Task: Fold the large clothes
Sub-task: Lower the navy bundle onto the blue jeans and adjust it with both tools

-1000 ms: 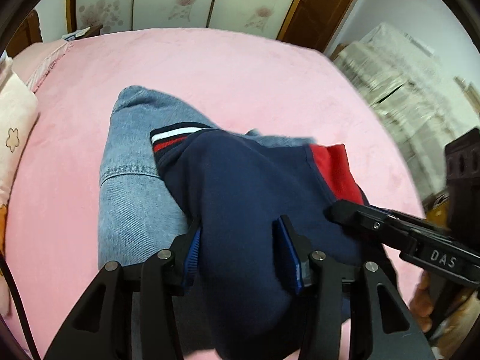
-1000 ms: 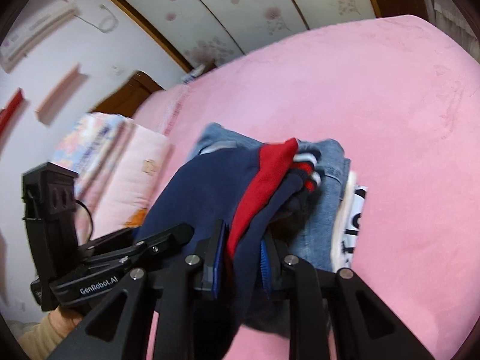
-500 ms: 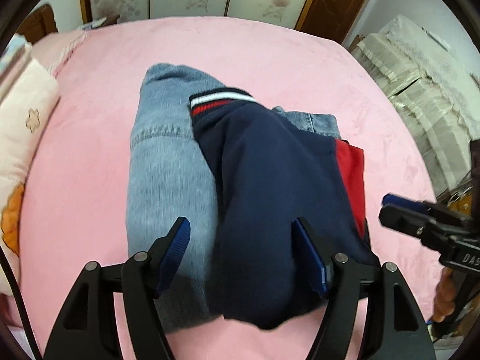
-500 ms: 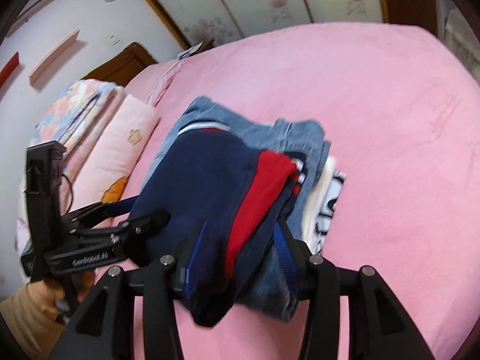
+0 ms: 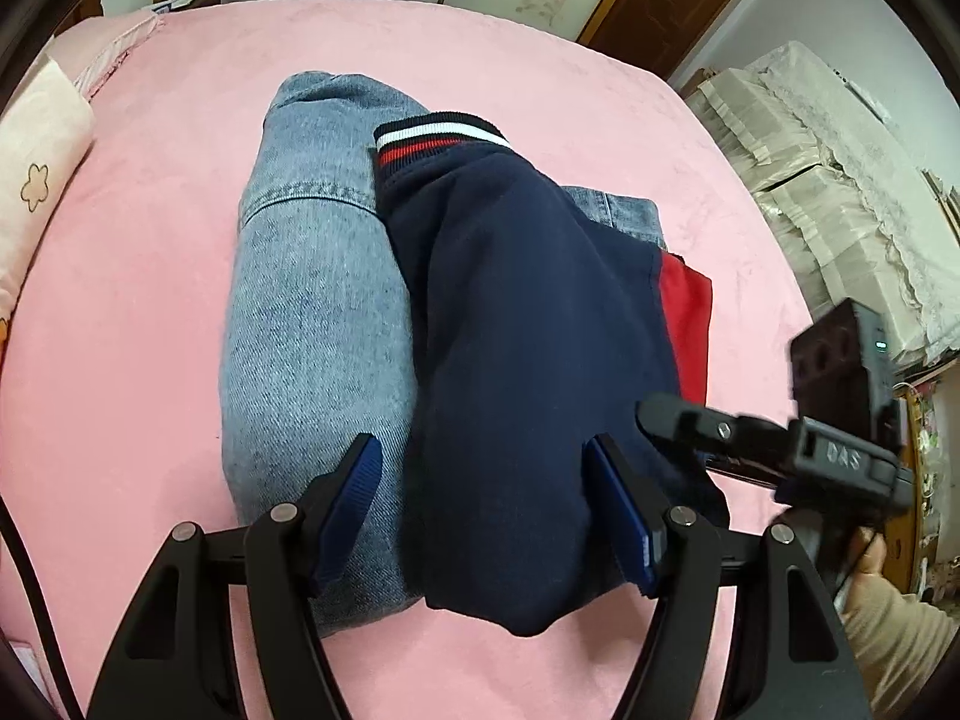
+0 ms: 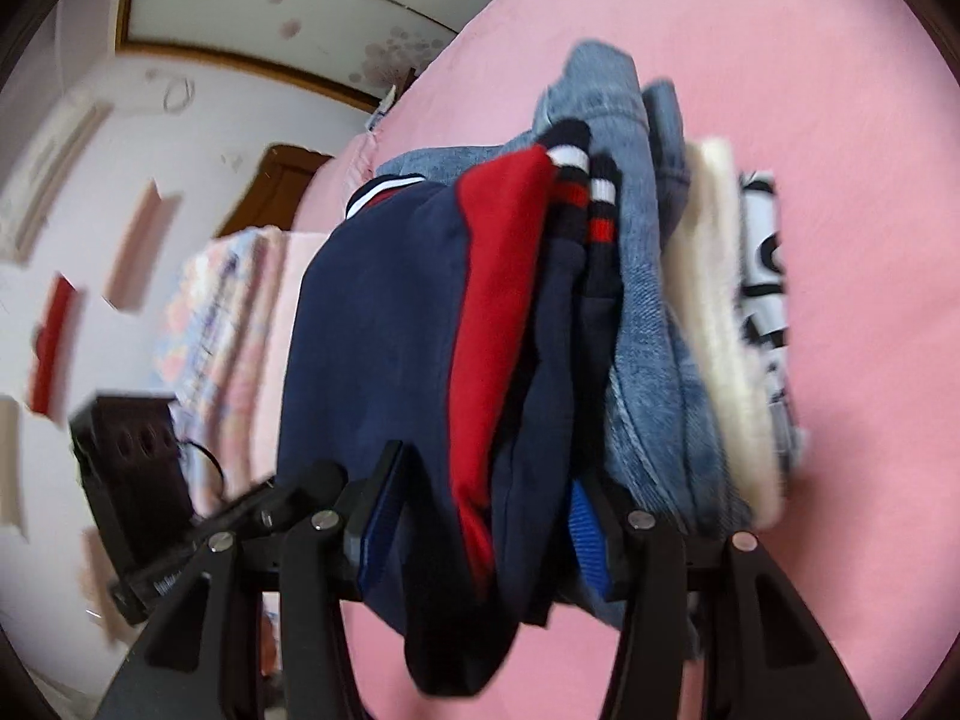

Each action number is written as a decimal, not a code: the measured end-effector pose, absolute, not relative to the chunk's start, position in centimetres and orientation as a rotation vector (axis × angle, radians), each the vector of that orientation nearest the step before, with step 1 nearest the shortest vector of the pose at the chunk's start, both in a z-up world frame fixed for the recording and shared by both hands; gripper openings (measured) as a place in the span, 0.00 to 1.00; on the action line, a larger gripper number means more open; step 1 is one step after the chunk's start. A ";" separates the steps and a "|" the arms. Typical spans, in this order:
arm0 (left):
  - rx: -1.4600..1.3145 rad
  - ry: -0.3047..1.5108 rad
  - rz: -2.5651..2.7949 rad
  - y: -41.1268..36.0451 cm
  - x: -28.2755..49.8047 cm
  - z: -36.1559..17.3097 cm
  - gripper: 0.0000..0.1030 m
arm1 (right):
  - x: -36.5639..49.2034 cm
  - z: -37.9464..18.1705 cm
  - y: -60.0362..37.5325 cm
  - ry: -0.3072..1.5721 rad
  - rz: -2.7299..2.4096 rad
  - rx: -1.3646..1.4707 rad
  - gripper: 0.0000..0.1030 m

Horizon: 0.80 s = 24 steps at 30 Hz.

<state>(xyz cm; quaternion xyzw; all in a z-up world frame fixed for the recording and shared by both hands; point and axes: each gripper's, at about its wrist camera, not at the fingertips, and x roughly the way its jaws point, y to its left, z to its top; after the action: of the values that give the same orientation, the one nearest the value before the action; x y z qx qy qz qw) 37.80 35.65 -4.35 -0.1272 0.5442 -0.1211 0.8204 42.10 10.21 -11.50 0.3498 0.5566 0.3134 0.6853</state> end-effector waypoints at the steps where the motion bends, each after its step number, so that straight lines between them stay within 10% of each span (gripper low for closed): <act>1: -0.282 1.159 -0.263 35.7 37.8 -4.4 0.67 | 42.3 -11.8 10.4 1.230 0.719 0.807 0.51; 8: -0.285 1.106 -0.297 35.0 36.9 -3.6 0.53 | 41.7 -7.2 12.1 1.083 0.809 0.649 0.20; 18: -0.333 0.962 -0.304 34.1 37.7 -1.5 0.52 | 41.7 -0.3 12.8 0.861 0.768 0.302 0.18; 24: -0.320 1.095 -0.211 33.9 38.3 -5.7 0.55 | 44.6 -7.2 13.0 1.180 0.683 0.334 0.36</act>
<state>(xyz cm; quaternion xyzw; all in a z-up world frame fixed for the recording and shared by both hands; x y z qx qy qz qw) 38.29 33.87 -5.74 -0.1513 0.5173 -0.0995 0.8364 44.55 13.05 -7.23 0.1537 0.5426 0.3141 0.7637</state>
